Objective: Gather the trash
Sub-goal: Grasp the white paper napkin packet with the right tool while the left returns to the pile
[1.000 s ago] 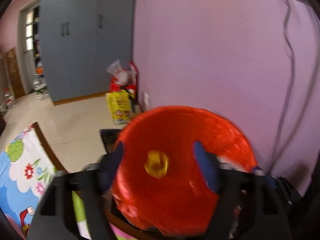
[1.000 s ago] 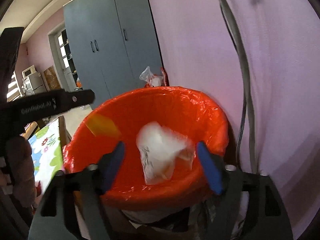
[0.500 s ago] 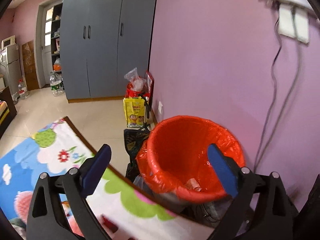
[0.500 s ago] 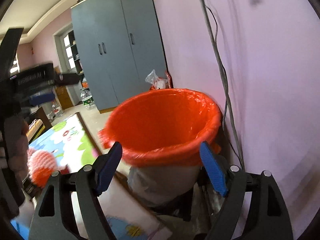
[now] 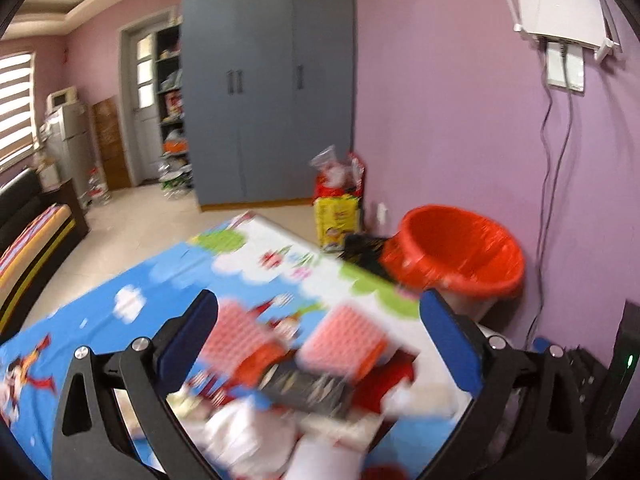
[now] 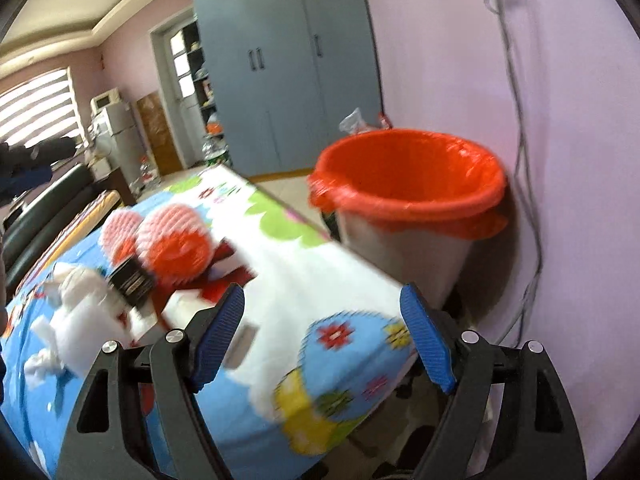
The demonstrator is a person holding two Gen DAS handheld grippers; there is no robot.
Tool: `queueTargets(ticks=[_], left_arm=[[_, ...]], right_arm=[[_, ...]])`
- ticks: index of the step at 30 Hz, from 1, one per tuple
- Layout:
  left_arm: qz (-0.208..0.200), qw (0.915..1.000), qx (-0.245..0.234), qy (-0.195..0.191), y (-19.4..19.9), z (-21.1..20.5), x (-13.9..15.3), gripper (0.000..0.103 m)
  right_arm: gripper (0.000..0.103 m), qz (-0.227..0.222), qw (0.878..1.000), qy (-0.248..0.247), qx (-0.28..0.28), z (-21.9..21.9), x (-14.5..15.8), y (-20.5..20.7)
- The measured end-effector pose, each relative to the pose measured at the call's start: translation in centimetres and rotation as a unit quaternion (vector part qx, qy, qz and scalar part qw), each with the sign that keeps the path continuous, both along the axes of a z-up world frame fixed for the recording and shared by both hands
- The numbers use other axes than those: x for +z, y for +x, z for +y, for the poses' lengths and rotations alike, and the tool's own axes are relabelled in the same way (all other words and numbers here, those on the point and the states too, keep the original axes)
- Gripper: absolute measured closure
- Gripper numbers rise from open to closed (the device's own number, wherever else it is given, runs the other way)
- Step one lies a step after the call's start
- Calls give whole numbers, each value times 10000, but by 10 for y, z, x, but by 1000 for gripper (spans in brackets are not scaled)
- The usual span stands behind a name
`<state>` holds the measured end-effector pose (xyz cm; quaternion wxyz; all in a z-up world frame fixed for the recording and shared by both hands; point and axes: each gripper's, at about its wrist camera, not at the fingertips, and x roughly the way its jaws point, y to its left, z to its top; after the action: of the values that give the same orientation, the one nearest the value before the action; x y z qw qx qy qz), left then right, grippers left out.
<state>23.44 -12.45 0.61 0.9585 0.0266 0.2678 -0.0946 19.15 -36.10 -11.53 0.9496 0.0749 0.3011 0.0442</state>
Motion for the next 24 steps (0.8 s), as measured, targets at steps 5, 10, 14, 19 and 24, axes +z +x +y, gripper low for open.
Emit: queueTargets(ticks=[5, 10, 14, 19, 24], left_arm=[[182, 9993, 308, -73, -32, 47, -25, 5], [345, 9980, 487, -215, -62, 76, -51, 5], [403, 9977, 473, -257, -81, 81, -66, 5], [433, 9985, 259, -204, -85, 67, -70, 5], [426, 9985, 89, -326, -68, 53, -58, 5]], right_arm=[[27, 151, 9996, -105, 226, 25, -7, -8], [27, 274, 9986, -249, 374, 42, -14, -15], [27, 356, 9980, -296, 424, 50, -18, -16], [27, 393, 9974, -351, 488, 57, -21, -16], [27, 437, 9964, -410, 606, 63, -27, -12]])
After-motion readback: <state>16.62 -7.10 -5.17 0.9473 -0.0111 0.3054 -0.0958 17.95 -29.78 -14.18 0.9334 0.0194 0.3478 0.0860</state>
